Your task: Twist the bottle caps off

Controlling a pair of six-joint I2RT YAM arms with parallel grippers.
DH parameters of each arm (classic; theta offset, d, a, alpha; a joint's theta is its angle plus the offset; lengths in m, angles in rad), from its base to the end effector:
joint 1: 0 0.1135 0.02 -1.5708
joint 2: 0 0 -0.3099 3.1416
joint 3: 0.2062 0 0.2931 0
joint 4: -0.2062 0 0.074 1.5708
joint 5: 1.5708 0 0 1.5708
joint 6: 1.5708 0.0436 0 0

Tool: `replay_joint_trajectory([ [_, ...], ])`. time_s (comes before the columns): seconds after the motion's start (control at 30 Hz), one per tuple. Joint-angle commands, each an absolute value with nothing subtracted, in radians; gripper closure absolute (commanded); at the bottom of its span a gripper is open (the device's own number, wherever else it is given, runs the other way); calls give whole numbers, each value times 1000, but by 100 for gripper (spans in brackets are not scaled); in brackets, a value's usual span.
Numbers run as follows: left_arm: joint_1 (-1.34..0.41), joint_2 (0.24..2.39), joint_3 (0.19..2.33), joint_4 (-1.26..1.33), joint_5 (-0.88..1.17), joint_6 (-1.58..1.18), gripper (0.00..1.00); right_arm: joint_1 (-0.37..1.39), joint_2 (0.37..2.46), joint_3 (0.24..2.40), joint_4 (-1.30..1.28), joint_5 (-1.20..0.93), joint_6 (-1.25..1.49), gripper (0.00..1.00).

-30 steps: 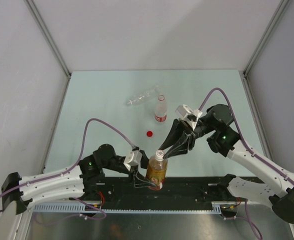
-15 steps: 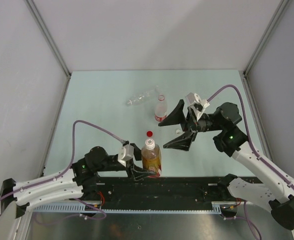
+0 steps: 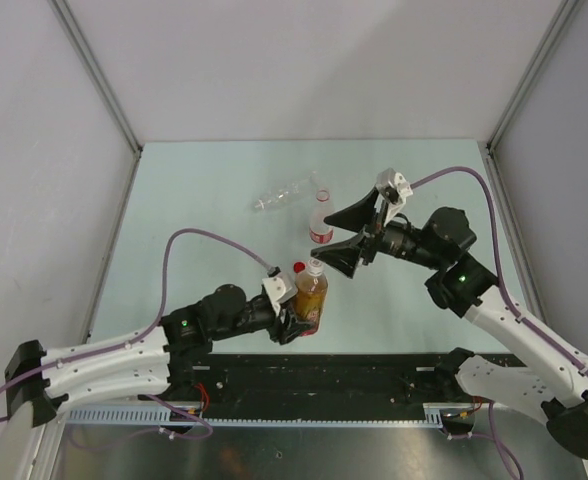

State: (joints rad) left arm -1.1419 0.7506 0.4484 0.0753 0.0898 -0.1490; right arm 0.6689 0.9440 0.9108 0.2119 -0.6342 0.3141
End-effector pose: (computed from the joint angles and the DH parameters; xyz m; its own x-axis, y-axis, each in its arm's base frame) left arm 0.0794 -0.1831 0.2704 -0.2324 0.1526 -0.9606 0.9178 0.3614 -0.1646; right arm 0.1678 0.1656 0.4343 -0.1630 0.1884 -0.9685 -0.9532 0.2231 0.2039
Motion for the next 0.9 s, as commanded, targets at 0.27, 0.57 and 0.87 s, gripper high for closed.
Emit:
replay_joint_trajectory([
  [0.27,-1149,865,583,9,-342,-239,100,803,1012,990,55,-58,411,1],
  [0.57,-1177,901,623,-109,-527,-294,100,875,1087,1024,92,0,452,3],
  [0.87,-1186,905,622,-132,-533,-308,100,931,1162,1056,87,0,425,22],
])
